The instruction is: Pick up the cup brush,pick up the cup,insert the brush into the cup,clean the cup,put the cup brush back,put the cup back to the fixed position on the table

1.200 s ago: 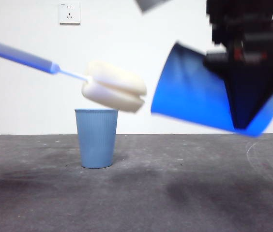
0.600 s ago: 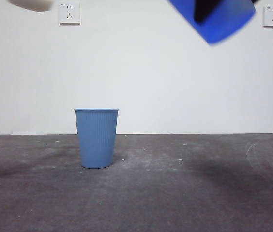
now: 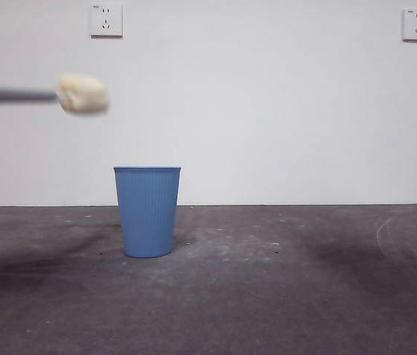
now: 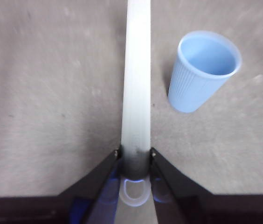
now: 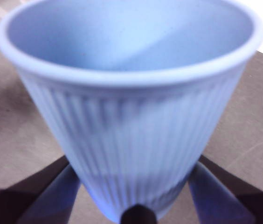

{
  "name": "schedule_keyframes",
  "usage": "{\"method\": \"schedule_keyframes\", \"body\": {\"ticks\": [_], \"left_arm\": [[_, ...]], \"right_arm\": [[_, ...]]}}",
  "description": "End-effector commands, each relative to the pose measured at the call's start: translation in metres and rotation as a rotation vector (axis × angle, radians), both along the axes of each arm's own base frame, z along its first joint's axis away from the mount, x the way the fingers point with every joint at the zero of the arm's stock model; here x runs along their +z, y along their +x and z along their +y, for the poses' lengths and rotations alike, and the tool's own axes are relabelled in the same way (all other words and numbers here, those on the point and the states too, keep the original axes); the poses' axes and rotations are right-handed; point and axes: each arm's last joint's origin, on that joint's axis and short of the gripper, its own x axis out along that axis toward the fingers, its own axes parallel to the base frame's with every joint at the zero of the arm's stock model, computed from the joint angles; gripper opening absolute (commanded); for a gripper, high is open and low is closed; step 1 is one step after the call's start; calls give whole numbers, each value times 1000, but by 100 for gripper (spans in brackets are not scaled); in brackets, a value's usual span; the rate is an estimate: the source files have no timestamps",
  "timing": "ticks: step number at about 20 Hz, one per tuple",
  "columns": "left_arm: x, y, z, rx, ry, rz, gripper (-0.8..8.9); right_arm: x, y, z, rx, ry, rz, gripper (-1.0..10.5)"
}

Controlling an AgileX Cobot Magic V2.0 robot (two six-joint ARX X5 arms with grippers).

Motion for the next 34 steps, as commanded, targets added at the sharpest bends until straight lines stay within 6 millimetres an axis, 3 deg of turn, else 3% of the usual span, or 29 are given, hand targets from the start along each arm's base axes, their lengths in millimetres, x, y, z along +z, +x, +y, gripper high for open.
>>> {"method": "schedule_keyframes", "body": {"ticks": [1,6,13,24,29,31,34], "left_arm": [[-14,24,-10,42,16,36,-9],[-44,63,-18,106,23,124,-9],[-75,91,-20,114,81,191,-9],[-124,111,-29,118,148,304,-9],[-129,111,-30,104,153,340,1],[-130,110,-31,78,133,366,88],[-130,107,-30,57,121,397,401]], "right_arm": [[3,-1,-1,-3,38,-6,-13],[10,-6,-11,-5,77,-26,-13],[17,-11,-23,-16,121,-57,-13],[16,-11,-23,-14,113,-54,-13],[15,-11,-24,-14,99,-48,-13],[15,-11,-24,-14,97,-47,-13],[15,-11,-24,-14,97,-47,-13]]}}
